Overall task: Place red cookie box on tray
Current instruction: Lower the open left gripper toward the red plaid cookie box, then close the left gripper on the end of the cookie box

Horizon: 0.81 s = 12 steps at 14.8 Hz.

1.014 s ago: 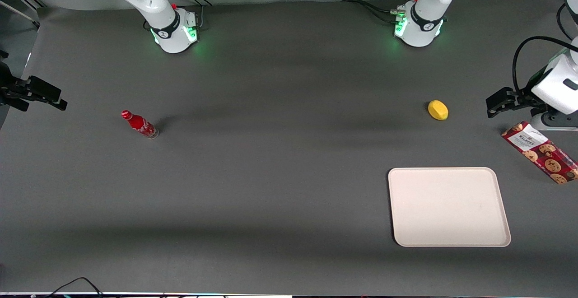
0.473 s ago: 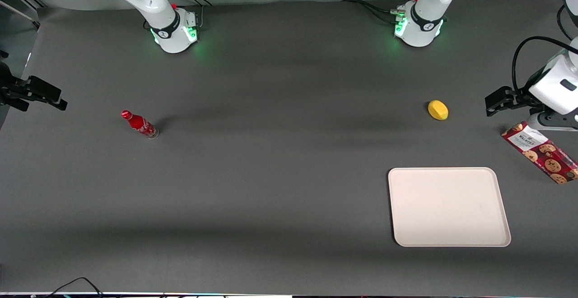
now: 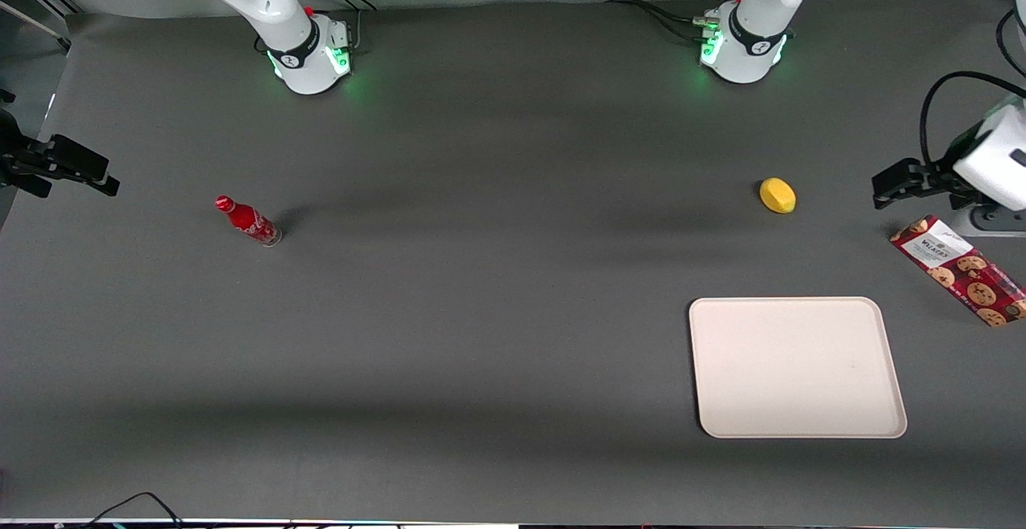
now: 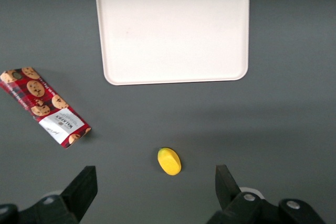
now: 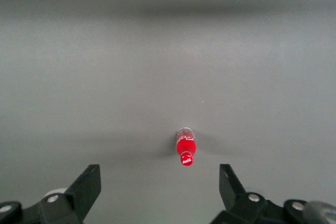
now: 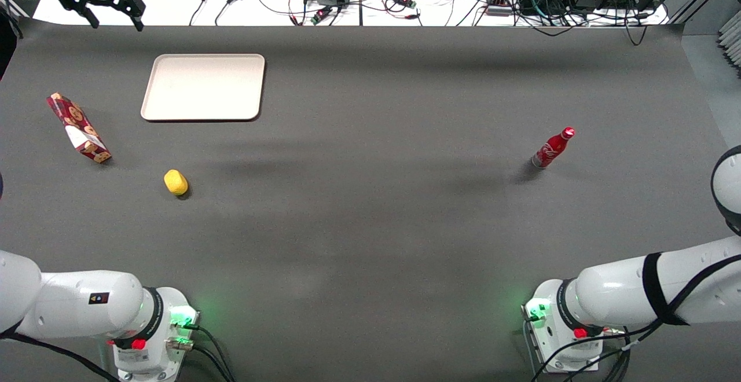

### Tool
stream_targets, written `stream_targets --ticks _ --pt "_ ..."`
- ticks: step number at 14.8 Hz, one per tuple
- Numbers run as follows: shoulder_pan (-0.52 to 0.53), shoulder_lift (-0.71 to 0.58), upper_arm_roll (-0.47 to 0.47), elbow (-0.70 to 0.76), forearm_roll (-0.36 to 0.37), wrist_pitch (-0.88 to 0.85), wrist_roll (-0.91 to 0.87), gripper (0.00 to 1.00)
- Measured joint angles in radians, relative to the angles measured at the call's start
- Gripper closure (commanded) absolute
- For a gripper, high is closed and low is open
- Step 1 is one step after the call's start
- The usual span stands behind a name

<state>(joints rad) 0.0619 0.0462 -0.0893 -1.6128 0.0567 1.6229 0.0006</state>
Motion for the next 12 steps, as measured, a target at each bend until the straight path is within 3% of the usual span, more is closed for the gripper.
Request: stream_targets --ticks 6,12 --pt "0.222 0.069 0.012 0.000 0.012 0.006 0.011 0.00" --pt "0.420 0.207 0.015 -0.004 0.048 0.131 0.071 0.00"
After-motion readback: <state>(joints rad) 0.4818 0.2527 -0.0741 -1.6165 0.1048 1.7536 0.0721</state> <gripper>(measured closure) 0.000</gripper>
